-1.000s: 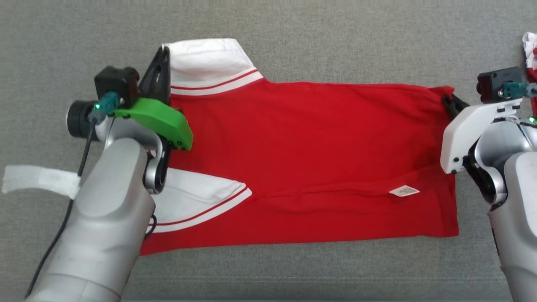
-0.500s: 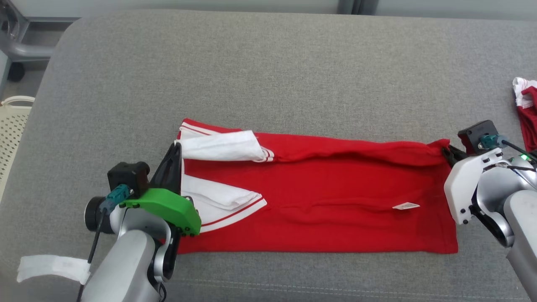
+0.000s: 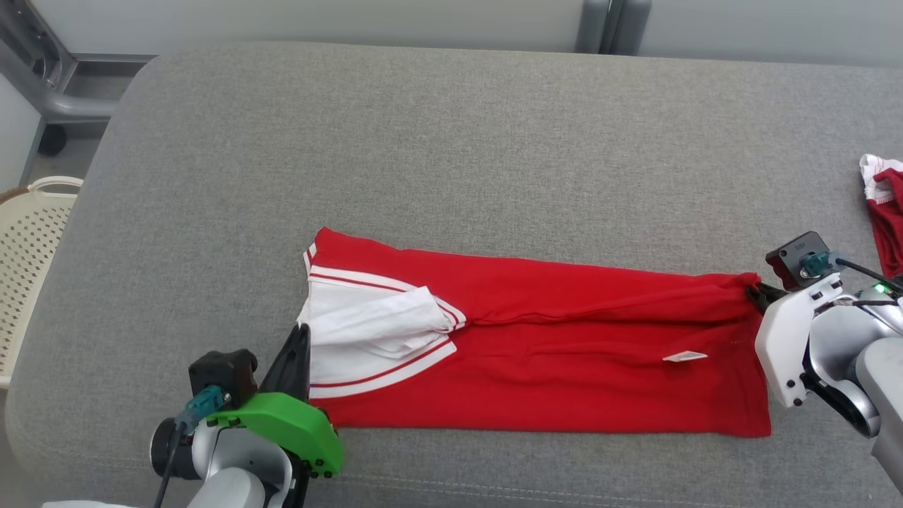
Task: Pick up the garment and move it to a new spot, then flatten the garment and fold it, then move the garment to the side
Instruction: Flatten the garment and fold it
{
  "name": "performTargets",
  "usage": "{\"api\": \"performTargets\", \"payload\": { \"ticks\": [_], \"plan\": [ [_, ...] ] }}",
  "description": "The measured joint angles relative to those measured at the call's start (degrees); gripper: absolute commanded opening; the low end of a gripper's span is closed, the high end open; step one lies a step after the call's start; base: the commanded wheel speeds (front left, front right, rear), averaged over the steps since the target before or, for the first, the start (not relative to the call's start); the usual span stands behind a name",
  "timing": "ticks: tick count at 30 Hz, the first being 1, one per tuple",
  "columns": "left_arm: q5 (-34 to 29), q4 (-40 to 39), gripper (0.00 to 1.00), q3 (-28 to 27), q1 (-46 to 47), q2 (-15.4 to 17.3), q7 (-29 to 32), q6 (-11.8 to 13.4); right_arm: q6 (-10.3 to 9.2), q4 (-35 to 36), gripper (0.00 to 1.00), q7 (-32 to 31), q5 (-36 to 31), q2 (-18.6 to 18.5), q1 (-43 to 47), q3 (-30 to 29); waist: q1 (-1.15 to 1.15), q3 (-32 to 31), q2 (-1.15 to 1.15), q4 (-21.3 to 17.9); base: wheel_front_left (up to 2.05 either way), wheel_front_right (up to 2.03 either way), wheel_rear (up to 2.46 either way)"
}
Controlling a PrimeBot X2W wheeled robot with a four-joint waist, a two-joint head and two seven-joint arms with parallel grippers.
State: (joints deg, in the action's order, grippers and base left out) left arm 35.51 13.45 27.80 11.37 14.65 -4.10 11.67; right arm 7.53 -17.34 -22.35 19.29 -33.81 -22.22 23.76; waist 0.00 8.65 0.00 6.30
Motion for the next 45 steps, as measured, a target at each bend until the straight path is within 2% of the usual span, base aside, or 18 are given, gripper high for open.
{"api": "performTargets", "payload": {
  "ticks": [2, 3, 5, 6, 7, 10, 11, 12, 13, 18, 22, 28, 36, 37, 41, 45],
  "plan": [
    [0.1, 0.0, 0.0, 0.2, -1.1, 0.1, 0.2, 0.2, 0.0, -0.2, 0.02, -0.1, 0.6, -0.4, 0.2, 0.4, 0.0, -0.2, 0.0, 0.0, 0.0, 0.0, 0.0],
    [0.2, 0.1, 0.0, 0.2, -1.4, 0.2, 0.2, 0.3, 0.0, -0.2, 0.17, -0.2, 1.0, -0.5, 0.5, 0.8, 0.0, -0.2, 0.0, 0.0, 0.0, 0.0, 0.0],
    [0.2, 0.2, 0.0, 0.4, -1.8, 0.2, 0.5, 0.7, 0.0, -0.3, 0.4, -0.4, 1.6, -0.6, 0.8, 1.3, 0.0, -0.3, 0.0, 0.0, 0.0, 0.0, 0.0],
    [0.2, 0.4, 0.0, 0.5, -2.0, 0.2, 0.5, 0.8, 0.0, -0.3, 0.6, -0.7, 1.8, -0.7, 0.8, 1.6, 0.0, -0.3, 0.0, 0.0, 0.0, 0.0, 0.0],
    [0.2, 0.6, 0.0, 0.5, -2.3, 0.3, 0.5, 1.0, 0.0, -0.3, 1.0, -0.7, 2.0, -0.8, 0.8, 1.8, 0.0, -0.4, 0.0, -0.1, 0.0, 0.0, 0.0],
    [0.2, 1.8, 0.02, 1.2, -2.8, 0.5, 1.1, 0.8, 0.0, -0.6, 1.0, -0.7, 2.3, -1.0, 1.0, 1.5, 0.0, -0.5, 0.0, -0.2, 0.0, 0.0, 0.0],
    [0.1, 2.2, 0.37, 1.5, -2.9, 0.6, 1.2, 0.8, 0.0, -0.7, 1.0, -0.7, 2.3, -1.0, 1.0, 1.3, 0.0, -0.6, 0.0, -0.3, 0.0, 0.0, 0.0],
    [-0.3, 2.9, 0.84, 1.9, -2.9, 0.9, 1.5, 0.8, 0.0, -0.7, 1.0, -0.7, 2.4, -1.0, 1.1, 1.1, 0.0, -0.7, 0.0, -0.4, 0.0, 0.0, 0.0],
    [-0.5, 3.4, 1.0, 2.1, -3.1, 1.1, 1.5, 0.8, 0.0, -0.6, 1.0, -0.7, 2.4, -1.0, 1.2, 0.9, 0.0, -0.8, 0.0, -0.4, 0.0, 0.0, 0.0],
    [-0.9, 5.8, 1.0, 2.3, -3.7, 1.6, 1.4, 1.5, 0.0, 0.0, 1.0, 0.4, 2.5, -0.6, 2.3, -1.7, 0.0, -1.7, 0.0, -0.7, 0.0, 0.0, 0.0],
    [-1.1, 6.7, 1.0, 1.7, -4.4, 2.3, -0.9, 1.9, 0.0, 1.1, 1.0, 2.4, 2.8, 2.0, 4.5, -5.3, 0.0, -3.0, 0.0, -1.0, 0.0, 0.0, 0.0],
    [-1.2, 4.8, 1.0, -0.8, -5.2, 2.7, -8.0, 1.6, -0.01, 2.6, 1.0, 6.7, 1.7, 9.9, 9.8, -16.0, 0.0, -5.5, 0.0, -1.2, 0.0, 0.0, 0.0],
    [-2.4, 0.7, 1.0, -5.0, -7.3, 2.0, -10.7, 0.3, -0.01, 6.4, 1.0, 12.9, -3.0, 23.8, 16.1, -27.3, 0.0, -8.7, 0.0, -1.7, 0.0, 0.0, 0.0],
    [-2.4, 0.7, 1.0, -5.0, -7.3, 2.0, -10.7, 0.3, -0.01, 6.4, 1.0, 12.9, -3.0, 23.8, 16.1, -27.3, 0.0, -8.7, 0.0, -1.7, 0.0, 0.0, 0.0],
    [-4.5, -2.2, 1.0, -8.1, -8.3, 0.8, -10.9, -0.7, -0.03, 7.6, 1.0, 17.0, -5.3, 28.1, 17.4, -29.9, 0.0, -9.7, 0.0, -2.2, 0.0, 0.0, 0.0],
    [-8.0, -4.4, 1.0, -12.3, -10.0, -0.7, -10.9, -2.6, -0.03, 8.1, 1.0, 21.8, -6.5, 30.2, 17.9, -31.6, 0.0, -10.2, 0.0, -2.7, 0.0, 0.0, 0.0]
  ]
}}
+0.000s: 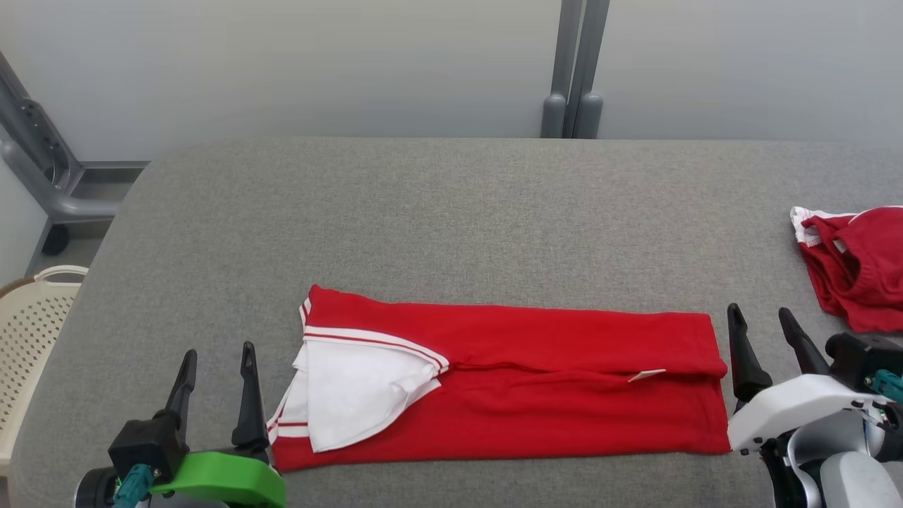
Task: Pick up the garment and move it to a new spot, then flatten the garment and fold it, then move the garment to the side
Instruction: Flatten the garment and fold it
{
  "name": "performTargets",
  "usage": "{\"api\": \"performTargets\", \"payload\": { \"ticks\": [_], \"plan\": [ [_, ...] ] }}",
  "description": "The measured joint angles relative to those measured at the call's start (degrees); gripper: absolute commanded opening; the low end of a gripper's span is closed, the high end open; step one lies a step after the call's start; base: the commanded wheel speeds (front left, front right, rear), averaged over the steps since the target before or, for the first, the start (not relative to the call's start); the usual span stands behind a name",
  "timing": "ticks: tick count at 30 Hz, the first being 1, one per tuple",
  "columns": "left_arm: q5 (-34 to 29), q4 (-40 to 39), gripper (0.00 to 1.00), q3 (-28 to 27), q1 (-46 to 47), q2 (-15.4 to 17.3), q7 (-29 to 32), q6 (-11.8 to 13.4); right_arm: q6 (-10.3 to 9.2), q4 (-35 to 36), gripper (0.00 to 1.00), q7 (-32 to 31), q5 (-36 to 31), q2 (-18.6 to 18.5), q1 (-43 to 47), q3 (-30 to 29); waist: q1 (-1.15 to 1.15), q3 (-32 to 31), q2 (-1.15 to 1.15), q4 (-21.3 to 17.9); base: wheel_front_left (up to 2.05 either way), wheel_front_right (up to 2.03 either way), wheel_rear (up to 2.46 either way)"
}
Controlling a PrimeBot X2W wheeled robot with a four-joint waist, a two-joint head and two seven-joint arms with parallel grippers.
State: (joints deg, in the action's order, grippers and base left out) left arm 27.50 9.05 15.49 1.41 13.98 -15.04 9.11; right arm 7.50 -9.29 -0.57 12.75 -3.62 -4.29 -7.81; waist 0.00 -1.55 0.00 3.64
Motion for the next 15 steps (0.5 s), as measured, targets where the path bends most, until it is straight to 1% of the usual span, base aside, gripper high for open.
{"api": "performTargets", "payload": {
  "ticks": [4, 8, 9, 10, 11, 15],
  "plan": [
    [-3.7, -1.0, 1.0, -2.9, -2.1, -1.5, 0.0, -2.0, 0.0, -0.8, 1.0, 4.0, 0.8, 0.7, 1.2, -0.8, 0.0, -0.7, 0.0, -0.2, 0.0, 0.0, 0.0],
    [-6.0, -0.8, 1.0, -5.4, -4.3, -2.7, 0.0, -4.4, 0.0, -2.7, 1.0, 7.3, 3.2, 0.7, 2.7, 0.8, 0.0, -1.4, 0.0, -0.4, 0.0, 0.0, 0.0],
    [-6.2, -0.6, 1.0, -5.9, -4.7, -3.1, 0.0, -4.8, 0.0, -3.2, 1.0, 8.0, 3.1, 0.7, 2.9, 1.4, 0.0, -1.6, 0.0, -0.5, 0.0, 0.0, 0.0],
    [-7.1, 0.3, 1.0, -6.2, -5.4, -3.4, 0.0, -6.2, 0.0, -4.0, 1.0, 9.1, 2.4, 0.7, 3.1, 2.3, 0.0, -1.8, 0.0, -0.7, 0.0, 0.0, 0.0],
    [-7.7, 0.8, 1.0, -6.1, -5.7, -3.5, 0.0, -6.7, 0.0, -4.3, 1.0, 9.7, 1.9, 0.8, 3.2, 2.7, 0.0, -1.9, 0.0, -0.7, 0.0, 0.0, 0.0],
    [-9.7, 3.2, 1.0, -6.1, -6.0, -3.9, -0.1, -8.2, 0.0, -6.0, 1.0, 10.4, -0.5, 0.7, 3.7, 4.3, 0.0, -1.8, 0.0, -1.1, 0.0, 0.0, 0.0]
  ]
}}
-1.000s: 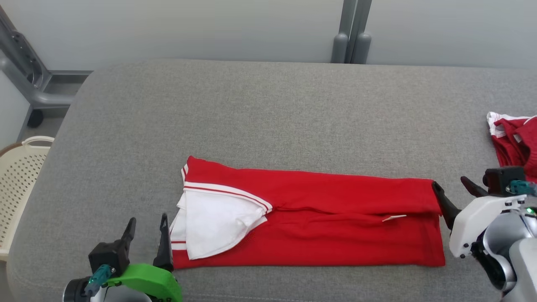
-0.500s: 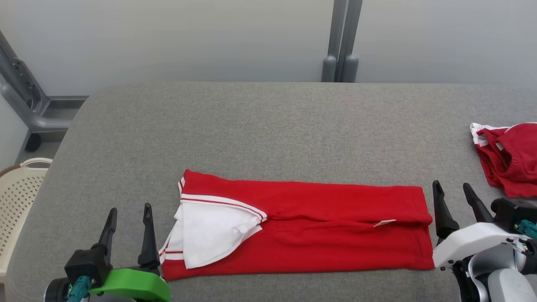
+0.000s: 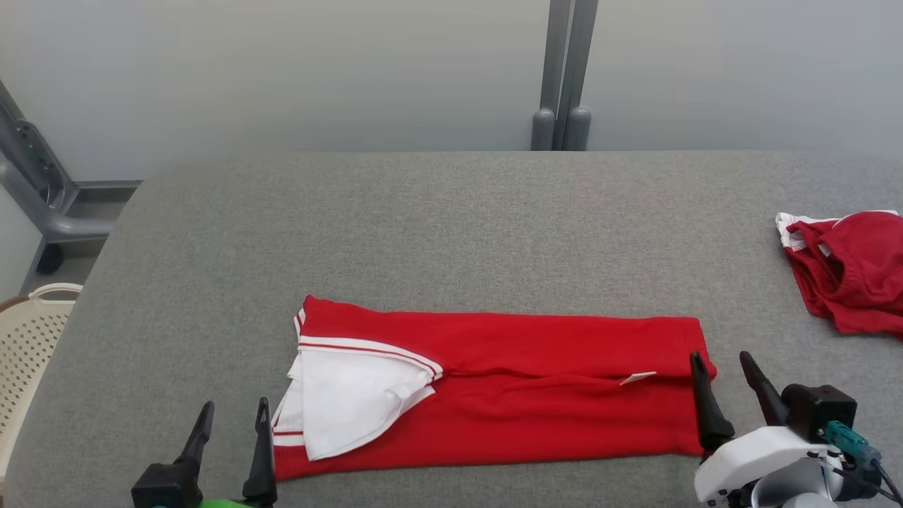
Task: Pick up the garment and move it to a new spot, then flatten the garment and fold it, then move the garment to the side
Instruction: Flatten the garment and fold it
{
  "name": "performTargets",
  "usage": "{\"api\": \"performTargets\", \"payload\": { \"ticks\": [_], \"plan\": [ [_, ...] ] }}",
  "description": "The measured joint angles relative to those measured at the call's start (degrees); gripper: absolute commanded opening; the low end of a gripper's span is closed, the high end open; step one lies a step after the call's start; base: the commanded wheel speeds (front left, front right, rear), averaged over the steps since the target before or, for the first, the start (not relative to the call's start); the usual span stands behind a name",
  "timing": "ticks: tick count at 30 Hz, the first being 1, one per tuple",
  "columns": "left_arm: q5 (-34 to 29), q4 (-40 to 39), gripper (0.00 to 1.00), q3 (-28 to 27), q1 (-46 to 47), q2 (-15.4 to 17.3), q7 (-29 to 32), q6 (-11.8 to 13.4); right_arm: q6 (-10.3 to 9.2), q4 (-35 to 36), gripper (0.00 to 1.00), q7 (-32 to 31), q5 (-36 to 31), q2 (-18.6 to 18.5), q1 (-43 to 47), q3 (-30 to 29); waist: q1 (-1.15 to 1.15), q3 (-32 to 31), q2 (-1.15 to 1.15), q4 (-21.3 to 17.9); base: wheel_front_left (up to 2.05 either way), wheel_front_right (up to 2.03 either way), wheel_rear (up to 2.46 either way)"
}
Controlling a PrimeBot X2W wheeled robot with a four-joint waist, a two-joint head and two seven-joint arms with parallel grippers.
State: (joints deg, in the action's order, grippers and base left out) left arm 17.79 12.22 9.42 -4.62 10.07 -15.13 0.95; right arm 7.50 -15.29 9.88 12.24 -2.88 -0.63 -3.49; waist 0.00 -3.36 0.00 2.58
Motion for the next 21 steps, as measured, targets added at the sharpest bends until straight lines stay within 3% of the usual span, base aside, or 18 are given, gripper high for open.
{"api": "performTargets", "payload": {
  "ticks": [8, 21],
  "plan": [
    [-3.1, 5.4, 1.0, -0.8, 0.2, -1.0, 0.0, -1.1, 0.0, -2.6, 1.0, -0.2, -1.8, 0.0, 0.1, 1.3, 0.0, 0.7, 0.0, -0.4, 0.0, 0.0, 0.0],
    [-5.0, 6.5, 1.0, -3.1, 1.6, -2.3, 0.0, -2.4, 0.0, -3.1, 1.0, -1.0, -1.5, 0.0, -0.4, 1.1, 0.0, 1.2, 0.0, -0.5, 0.0, 0.0, 0.0]
  ]
}}
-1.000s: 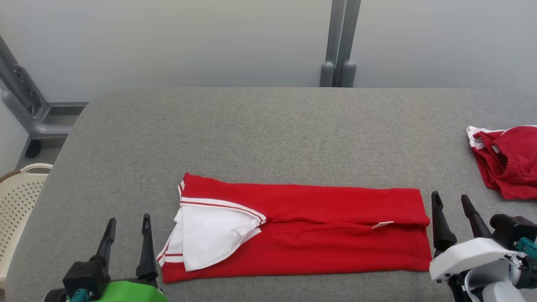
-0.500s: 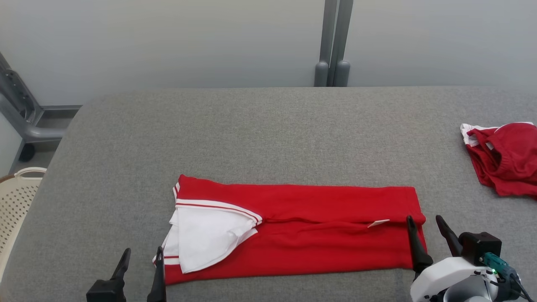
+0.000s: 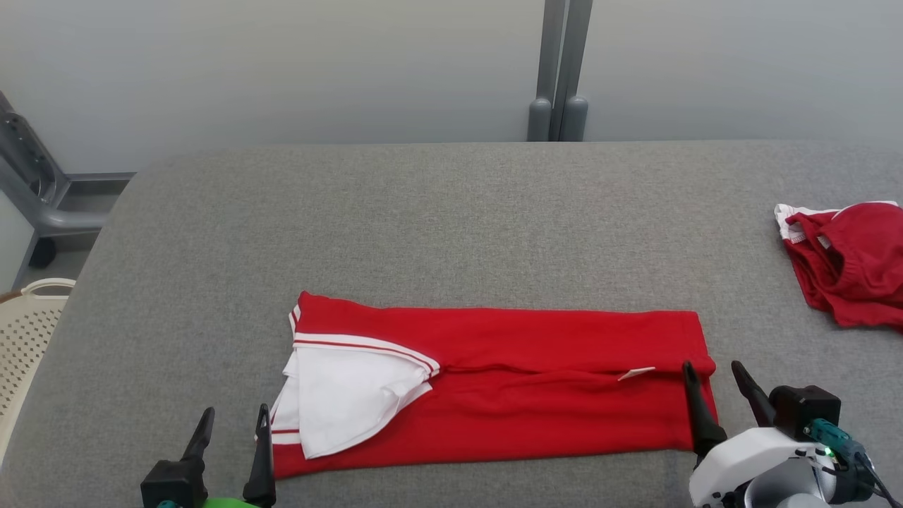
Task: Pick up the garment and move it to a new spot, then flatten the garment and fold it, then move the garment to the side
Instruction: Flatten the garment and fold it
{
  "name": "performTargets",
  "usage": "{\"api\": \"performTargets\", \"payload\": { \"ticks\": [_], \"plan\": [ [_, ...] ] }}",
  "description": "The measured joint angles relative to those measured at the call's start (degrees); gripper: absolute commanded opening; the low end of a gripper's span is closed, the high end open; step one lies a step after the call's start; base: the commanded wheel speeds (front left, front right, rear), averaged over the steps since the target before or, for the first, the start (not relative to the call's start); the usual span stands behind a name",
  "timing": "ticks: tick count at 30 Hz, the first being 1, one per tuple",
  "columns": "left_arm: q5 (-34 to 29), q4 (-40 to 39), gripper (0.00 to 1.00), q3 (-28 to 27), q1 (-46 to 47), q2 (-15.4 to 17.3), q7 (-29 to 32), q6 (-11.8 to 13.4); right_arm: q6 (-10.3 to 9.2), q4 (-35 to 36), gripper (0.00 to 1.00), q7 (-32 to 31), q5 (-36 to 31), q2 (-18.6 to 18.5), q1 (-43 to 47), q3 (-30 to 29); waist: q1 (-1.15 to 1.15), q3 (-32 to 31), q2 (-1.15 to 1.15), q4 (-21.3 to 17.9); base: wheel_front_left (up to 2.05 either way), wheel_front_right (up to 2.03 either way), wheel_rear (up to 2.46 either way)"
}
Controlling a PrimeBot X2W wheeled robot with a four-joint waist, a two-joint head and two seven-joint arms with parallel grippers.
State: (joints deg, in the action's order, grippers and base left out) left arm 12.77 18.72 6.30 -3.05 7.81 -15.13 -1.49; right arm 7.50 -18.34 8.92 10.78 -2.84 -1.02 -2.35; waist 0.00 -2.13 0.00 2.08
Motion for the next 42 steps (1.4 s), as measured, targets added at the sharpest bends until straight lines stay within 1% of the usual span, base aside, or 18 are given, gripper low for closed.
{"api": "performTargets", "payload": {
  "ticks": [3, 5, 10, 13, 16, 19, 27, 35, 42],
  "plan": [
    [-0.1, 0.2, 1.0, -0.5, 0.2, -0.5, 0.0, -0.3, 0.0, 0.3, 1.0, -2.0, 0.4, 0.1, -0.9, -0.5, 0.0, 0.2, 0.0, -0.1, 0.0, 0.0, 0.0],
    [-0.5, 0.2, 1.0, -0.7, 0.2, -0.6, 0.0, -0.5, 0.0, 0.7, 1.0, -5.2, -0.7, 0.0, -2.2, -1.7, 0.0, 0.3, 0.0, -0.3, 0.0, 0.0, 0.0],
    [-1.3, -0.2, 1.0, -1.0, 0.2, -1.0, 0.0, -0.8, 0.0, 1.8, 1.0, -17.0, -4.7, 0.1, -6.6, -8.2, 0.0, 0.7, 0.0, -0.6, 0.0, 0.0, 0.0],
    [-1.6, -0.3, 1.0, -0.8, 0.2, -1.3, 0.0, -1.1, -0.01, 1.2, 1.0, -24.8, -5.3, -0.1, -9.3, -11.3, 0.0, 1.1, 0.0, -0.7, 0.0, 0.0, 0.0],
    [-1.8, -0.3, 1.0, -0.6, 0.7, -1.5, 0.0, -1.4, -0.01, -0.3, 1.0, -31.3, -6.5, 0.0, -11.4, -12.7, 0.0, 1.8, 0.0, -0.5, 0.0, 0.0, 0.0],
    [-1.8, -0.7, 1.0, -0.6, 1.9, -1.8, 0.0, -1.8, -0.01, -1.1, 1.0, -35.5, -8.5, 0.0, -13.5, -12.6, 0.0, 2.8, 0.0, -0.2, 0.0, 0.0, 0.0],
    [-2.4, -0.7, 1.0, -0.4, 3.2, -2.5, 0.0, -2.1, 0.0, -1.7, 1.0, -43.4, -9.4, 0.0, -15.4, -12.5, 0.0, 5.6, 0.0, 1.1, 0.0, 0.0, 0.0],
    [-2.5, -0.5, 1.0, -0.7, 3.9, -3.1, 0.0, -2.6, 0.0, -1.4, 1.0, -46.7, -7.8, 0.0, -14.5, -12.0, 0.0, 6.9, 0.0, 2.2, 0.0, 0.0, 0.0],
    [-2.6, -0.1, 1.0, -1.0, 4.7, -3.4, 0.0, -3.1, 0.0, -3.5, 1.0, -47.2, -6.2, 0.0, -14.5, -12.4, -0.01, 7.6, 0.0, 2.8, 0.0, 0.0, 0.0]
  ]
}}
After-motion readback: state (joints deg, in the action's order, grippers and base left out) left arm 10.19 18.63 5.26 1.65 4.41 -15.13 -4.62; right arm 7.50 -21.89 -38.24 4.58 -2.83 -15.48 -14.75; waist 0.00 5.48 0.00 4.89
